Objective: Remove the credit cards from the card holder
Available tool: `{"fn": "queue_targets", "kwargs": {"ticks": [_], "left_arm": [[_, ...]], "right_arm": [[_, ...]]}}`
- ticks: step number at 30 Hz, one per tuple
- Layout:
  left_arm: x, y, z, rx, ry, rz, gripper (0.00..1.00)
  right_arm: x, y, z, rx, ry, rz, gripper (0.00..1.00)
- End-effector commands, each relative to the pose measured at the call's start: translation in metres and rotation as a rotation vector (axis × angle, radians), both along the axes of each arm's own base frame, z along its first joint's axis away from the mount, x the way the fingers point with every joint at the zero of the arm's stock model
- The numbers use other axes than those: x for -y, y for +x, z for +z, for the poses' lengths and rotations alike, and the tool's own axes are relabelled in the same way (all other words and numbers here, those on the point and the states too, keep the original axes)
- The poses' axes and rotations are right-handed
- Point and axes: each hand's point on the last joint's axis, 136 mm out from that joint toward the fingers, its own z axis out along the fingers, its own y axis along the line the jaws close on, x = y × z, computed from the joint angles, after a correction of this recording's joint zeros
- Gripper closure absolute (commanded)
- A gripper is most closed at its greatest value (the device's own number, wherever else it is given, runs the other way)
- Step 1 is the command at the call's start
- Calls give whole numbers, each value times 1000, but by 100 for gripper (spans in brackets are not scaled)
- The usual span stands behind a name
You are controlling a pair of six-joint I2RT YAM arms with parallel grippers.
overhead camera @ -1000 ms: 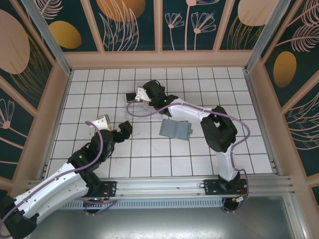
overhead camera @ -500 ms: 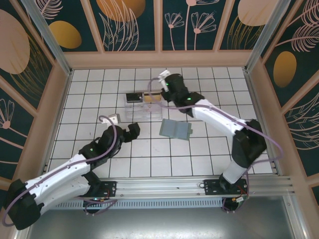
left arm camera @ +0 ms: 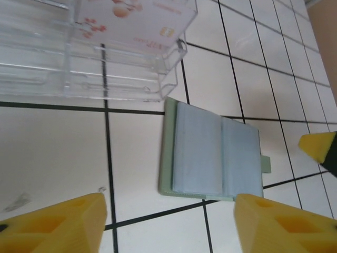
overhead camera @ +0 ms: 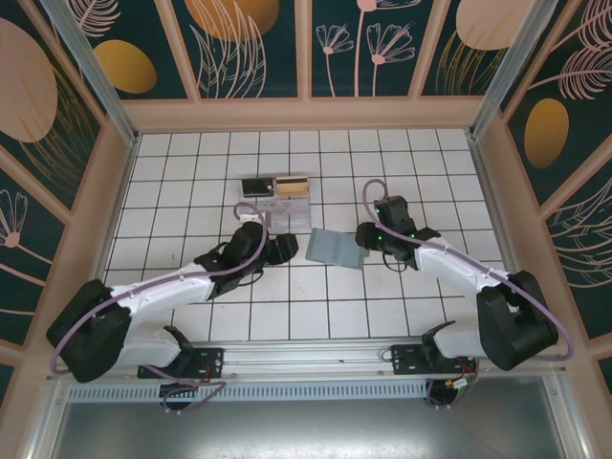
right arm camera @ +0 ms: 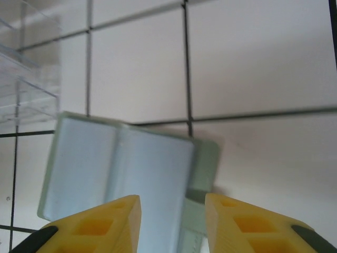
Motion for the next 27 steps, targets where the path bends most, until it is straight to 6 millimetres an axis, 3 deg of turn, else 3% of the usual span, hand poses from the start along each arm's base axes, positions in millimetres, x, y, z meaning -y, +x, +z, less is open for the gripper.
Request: {"fn": "queue_targets", "kwargs": {"ticks": [1, 19, 21, 22, 27], "left_arm": [[24, 10, 15, 13, -87, -32, 38], [84, 18, -29, -90, -52, -135, 42], [87, 19, -32, -96, -44, -140, 43], [86, 19, -45, -118, -16, -135, 43], [79, 20, -66, -155, 65, -113, 42]], "right_arm": [[-10, -2, -2, -27, 142, -43, 61], [-7, -16, -65, -187, 108, -30, 65], [-5, -17, -67, -190, 96, -30, 65], [-5, -17, -68, -191, 92, -30, 65], [-4, -17, -67, -186, 87, -27, 65]]}}
